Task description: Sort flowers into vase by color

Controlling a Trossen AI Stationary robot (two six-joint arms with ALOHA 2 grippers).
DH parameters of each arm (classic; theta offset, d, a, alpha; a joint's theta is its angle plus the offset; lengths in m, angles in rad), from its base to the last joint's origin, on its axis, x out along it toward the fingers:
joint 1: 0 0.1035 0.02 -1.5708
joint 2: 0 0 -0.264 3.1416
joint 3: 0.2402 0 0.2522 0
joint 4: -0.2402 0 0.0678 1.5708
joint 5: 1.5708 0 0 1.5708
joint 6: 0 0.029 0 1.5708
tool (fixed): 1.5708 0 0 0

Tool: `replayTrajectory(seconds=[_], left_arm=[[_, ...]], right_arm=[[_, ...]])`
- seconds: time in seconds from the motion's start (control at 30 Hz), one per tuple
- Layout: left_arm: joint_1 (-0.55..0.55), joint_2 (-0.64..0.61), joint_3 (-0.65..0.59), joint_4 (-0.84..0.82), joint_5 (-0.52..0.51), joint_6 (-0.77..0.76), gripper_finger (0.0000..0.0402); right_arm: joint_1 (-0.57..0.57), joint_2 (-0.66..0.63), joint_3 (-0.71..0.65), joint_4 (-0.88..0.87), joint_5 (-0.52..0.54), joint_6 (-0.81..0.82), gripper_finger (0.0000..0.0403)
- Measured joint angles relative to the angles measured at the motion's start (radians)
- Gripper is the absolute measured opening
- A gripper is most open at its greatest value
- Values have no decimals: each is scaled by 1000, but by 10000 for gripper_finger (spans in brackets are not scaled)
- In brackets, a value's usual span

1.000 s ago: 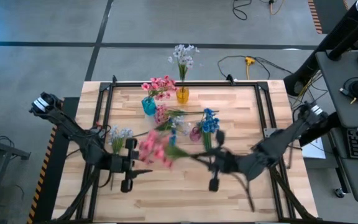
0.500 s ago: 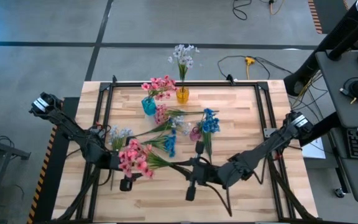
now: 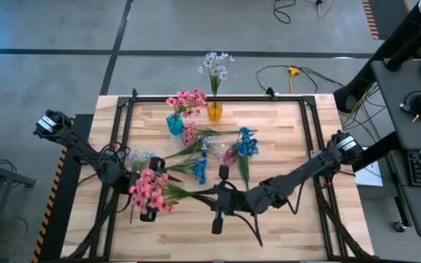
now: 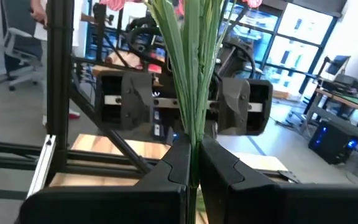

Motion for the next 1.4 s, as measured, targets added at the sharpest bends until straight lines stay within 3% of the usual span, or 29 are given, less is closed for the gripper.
replayTrajectory(seconds=[0.33, 0.83, 1.13, 1.4], left_arm=[[63, 0, 0, 56, 57, -7, 272], [99, 0, 51, -4, 88, 3, 266], [123, 0, 68, -13, 75, 26, 215], [125, 0, 68, -30, 72, 27, 141]], right_arm=[[-46, 4, 0, 4, -88, -22, 13], [-89, 4, 0, 2, -93, -21, 13], [-89, 4, 0, -4, -94, -22, 13], [-89, 4, 0, -2, -91, 0, 13]])
